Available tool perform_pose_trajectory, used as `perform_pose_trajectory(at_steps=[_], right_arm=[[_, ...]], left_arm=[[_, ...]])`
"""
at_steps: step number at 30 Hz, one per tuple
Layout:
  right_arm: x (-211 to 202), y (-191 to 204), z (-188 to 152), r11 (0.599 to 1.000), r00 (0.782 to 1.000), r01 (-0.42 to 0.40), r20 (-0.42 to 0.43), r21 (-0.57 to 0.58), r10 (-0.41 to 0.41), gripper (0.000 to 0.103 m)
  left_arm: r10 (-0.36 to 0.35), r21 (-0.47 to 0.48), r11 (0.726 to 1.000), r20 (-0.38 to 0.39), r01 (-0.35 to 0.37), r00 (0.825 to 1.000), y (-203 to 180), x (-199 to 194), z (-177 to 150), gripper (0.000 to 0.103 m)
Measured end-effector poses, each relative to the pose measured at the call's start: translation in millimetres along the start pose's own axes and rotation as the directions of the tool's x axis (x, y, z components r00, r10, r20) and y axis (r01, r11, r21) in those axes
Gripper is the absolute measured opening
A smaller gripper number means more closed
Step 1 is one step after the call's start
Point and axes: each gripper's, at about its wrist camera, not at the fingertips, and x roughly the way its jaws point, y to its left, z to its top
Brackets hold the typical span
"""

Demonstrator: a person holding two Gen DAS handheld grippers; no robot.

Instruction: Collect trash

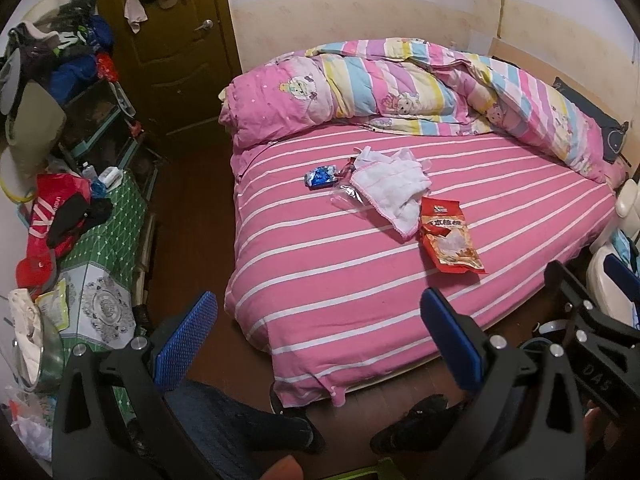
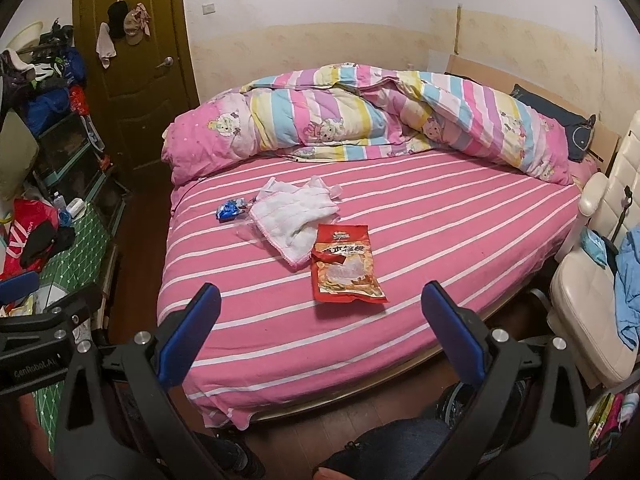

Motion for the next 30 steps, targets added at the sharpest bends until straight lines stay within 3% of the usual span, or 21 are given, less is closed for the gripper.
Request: perform_pose_trajectory(at_steps=[30], right_arm=[[-0.6,0.0,0.8,1.0,1.0,0.02,-0.002,-0.012,-0.02,0.099]], left_arm=[[-0.011,-0.003,1.0,-0.006,0.011,1.0,-4.0,3.6,3.5,0.099]])
